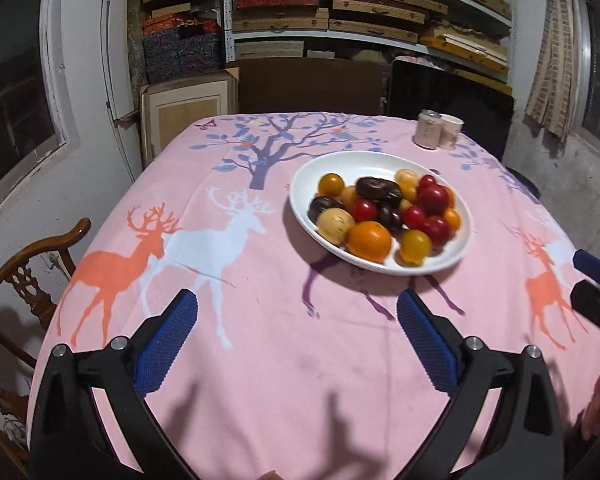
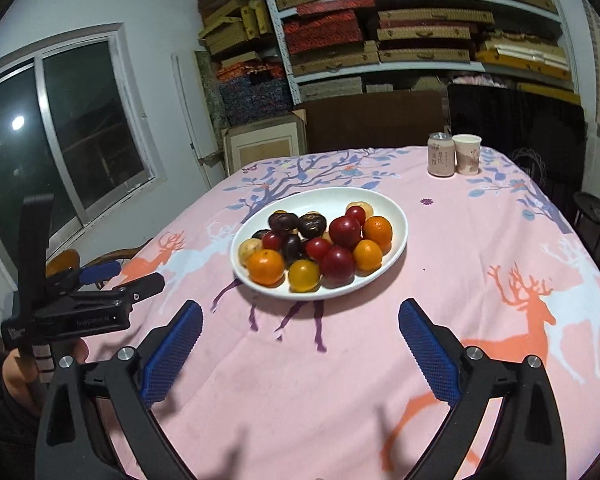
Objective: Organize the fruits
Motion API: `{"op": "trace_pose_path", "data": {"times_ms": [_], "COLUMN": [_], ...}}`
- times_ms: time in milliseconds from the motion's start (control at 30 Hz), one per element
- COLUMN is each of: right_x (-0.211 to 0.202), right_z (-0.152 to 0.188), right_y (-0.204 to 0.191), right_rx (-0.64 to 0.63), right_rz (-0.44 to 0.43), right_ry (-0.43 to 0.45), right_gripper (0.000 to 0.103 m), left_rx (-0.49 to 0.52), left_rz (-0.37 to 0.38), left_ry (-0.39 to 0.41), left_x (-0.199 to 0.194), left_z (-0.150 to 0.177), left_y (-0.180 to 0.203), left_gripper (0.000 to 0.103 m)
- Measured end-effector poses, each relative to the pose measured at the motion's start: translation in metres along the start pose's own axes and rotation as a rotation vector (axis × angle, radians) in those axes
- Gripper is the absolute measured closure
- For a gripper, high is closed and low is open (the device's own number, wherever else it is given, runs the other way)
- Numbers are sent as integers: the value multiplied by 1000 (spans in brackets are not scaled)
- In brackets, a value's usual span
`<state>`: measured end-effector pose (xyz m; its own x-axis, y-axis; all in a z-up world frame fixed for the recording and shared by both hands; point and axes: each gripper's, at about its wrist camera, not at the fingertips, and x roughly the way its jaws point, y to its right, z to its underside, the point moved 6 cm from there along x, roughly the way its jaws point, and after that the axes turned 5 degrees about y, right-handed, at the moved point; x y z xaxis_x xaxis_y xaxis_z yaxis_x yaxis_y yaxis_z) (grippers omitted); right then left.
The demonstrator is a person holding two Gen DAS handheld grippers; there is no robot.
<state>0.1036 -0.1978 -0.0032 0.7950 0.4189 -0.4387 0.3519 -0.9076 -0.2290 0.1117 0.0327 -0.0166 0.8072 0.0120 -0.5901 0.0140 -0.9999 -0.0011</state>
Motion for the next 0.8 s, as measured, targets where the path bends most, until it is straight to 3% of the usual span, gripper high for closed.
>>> {"op": "trace_pose_path", "data": {"times_ms": [133, 333, 467, 667, 800], "right_x": [-20, -39, -54, -65, -70], "right_z": [17, 30, 30, 17, 12], "right_y": [0, 8, -1, -13, -14], "right_rx": [-17, 8, -33, -101, -113], "right_rz": [-21, -7, -16, 52, 113], "right_ry": [12, 31, 73, 114, 136], "right_gripper": [4, 4, 4, 4, 4], "left_rx": [8, 72, 61, 85, 97], "left_rz": [54, 9, 75, -69, -96], "left_ry": [0, 1, 34, 55, 48], "left_x": [-17, -25, -41, -52, -55], "left_z": [10, 15, 14, 10, 12], "left_y": [13, 30, 37, 39, 43], "left_gripper": [5, 5, 5, 5, 5]}}
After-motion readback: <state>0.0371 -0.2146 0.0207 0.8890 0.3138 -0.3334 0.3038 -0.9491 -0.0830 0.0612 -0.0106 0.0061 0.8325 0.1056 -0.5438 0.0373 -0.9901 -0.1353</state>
